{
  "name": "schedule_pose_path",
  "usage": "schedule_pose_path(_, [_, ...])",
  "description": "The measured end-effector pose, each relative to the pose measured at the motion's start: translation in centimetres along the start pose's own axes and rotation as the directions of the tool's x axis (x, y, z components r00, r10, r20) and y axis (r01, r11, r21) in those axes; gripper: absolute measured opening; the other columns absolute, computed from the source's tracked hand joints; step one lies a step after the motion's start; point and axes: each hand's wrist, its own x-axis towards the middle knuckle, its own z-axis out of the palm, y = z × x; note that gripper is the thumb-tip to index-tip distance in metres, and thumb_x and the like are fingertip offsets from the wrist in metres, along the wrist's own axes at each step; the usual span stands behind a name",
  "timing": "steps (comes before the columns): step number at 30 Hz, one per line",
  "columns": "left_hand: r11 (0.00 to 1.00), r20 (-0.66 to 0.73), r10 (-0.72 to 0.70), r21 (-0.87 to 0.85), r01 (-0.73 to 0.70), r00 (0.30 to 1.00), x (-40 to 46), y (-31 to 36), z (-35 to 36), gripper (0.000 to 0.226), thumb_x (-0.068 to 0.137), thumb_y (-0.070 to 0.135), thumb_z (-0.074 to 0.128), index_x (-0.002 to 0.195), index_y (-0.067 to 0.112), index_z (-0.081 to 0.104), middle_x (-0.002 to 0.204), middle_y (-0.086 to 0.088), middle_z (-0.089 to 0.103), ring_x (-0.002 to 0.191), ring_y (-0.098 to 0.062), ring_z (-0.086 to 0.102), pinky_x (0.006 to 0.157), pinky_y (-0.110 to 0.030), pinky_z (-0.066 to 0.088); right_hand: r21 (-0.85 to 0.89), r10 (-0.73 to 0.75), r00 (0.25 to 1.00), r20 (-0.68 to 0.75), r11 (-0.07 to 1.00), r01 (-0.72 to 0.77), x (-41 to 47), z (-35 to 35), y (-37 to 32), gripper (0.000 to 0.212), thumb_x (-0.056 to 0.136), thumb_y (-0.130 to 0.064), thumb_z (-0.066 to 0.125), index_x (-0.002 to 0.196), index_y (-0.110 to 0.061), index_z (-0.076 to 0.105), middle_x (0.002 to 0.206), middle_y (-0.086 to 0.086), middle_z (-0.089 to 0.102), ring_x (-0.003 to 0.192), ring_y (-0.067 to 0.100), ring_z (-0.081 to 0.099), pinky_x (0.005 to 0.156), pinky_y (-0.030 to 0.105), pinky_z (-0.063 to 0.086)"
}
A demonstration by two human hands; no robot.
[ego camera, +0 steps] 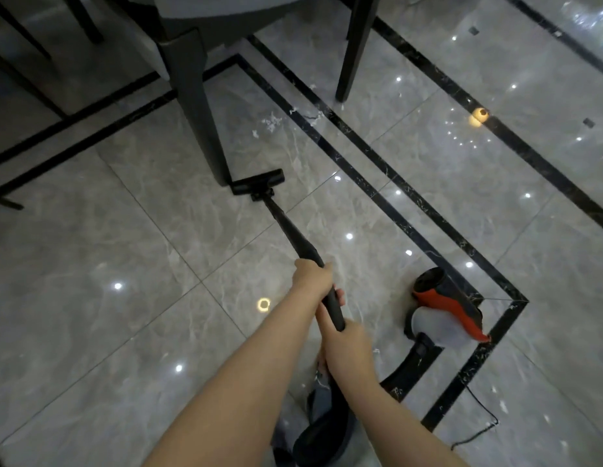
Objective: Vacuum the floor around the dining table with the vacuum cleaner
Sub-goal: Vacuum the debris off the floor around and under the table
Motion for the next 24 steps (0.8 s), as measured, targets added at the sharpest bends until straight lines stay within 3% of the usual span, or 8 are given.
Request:
schedule_pose_path(3, [1.000,-0.003,-0.006,0.021,0.006,1.000,0.2,0.9,3.2,0.040,0.099,0.018,0.048,0.134,0.012,0.029,0.083,-0.013,0.053,0.048,-0.020,0.056,0.044,-0.029,0.053,-0.017,0.012,1.000,-0.027,1.000,-0.013,0.8,-2.8,-0.7,0.060,0.092,-0.064,0.058,0.058,-0.014,0.050,0.041,-0.005,0.045,0.033,0.009,0.043,0.042,0.024,0.037])
schedule_pose_path(8, [0.999,0.048,-0.033,0.008,0.033,0.998,-0.5,3.8,7.5,0.041,0.099,0.019,0.048,0.135,0.015,0.029,0.082,-0.013,0.054,0.051,-0.019,0.057,0.053,-0.033,0.058,0.031,0.056,0.998,-0.030,0.998,-0.055,3.0,-6.9,-2.2,0.065,0.084,-0.070,0.058,0.061,-0.010,0.055,0.045,0.005,0.052,0.043,0.022,0.051,0.049,0.035,0.044])
schedule_pose_path(12, [1.000,0.010,0.006,-0.025,-0.006,1.000,1.0,7.8,8.8,0.037,0.097,0.015,0.049,0.130,0.007,0.034,0.080,-0.014,0.055,0.048,-0.020,0.057,0.044,-0.028,0.053,0.001,0.021,1.000,0.018,1.000,-0.021,6.3,-8.8,-5.9,0.061,0.087,-0.065,0.062,0.062,-0.009,0.056,0.048,0.007,0.056,0.042,0.022,0.055,0.049,0.036,0.047])
schedule_pose_path(15, [0.992,-0.002,0.008,-0.125,-0.008,1.000,2.2,11.1,9.6,0.024,0.097,0.015,0.050,0.115,0.001,0.045,0.072,-0.013,0.052,0.046,-0.020,0.057,0.043,-0.026,0.052,-0.113,-0.034,0.998,0.045,0.993,0.039,9.1,-10.7,-9.4,0.061,0.087,-0.066,0.059,0.068,-0.009,0.061,0.051,0.007,0.061,0.041,0.018,0.060,0.052,0.037,0.054])
schedule_pose_path(20, [0.971,0.055,0.020,-0.240,-0.006,0.998,2.6,14.8,11.4,0.015,0.100,0.017,0.049,0.098,0.002,0.051,0.070,-0.011,0.057,0.057,-0.022,0.063,0.049,-0.027,0.054,-0.414,-0.071,0.994,0.080,0.905,0.098,11.4,-15.8,-14.5,0.065,0.086,-0.074,0.055,0.080,-0.010,0.066,0.054,0.004,0.065,0.042,0.015,0.063,0.049,0.027,0.051])
schedule_pose_path(24, [0.956,0.088,0.024,-0.293,0.003,0.996,2.3,15.9,14.3,0.022,0.100,0.017,0.047,0.108,-0.002,0.053,0.073,-0.012,0.059,0.054,-0.019,0.064,0.043,-0.021,0.053,-0.478,-0.070,0.996,0.058,0.874,0.090,12.1,-19.3,-16.0,0.068,0.082,-0.077,0.056,0.074,-0.010,0.064,0.047,0.000,0.060,0.036,0.010,0.056,0.044,0.025,0.045])
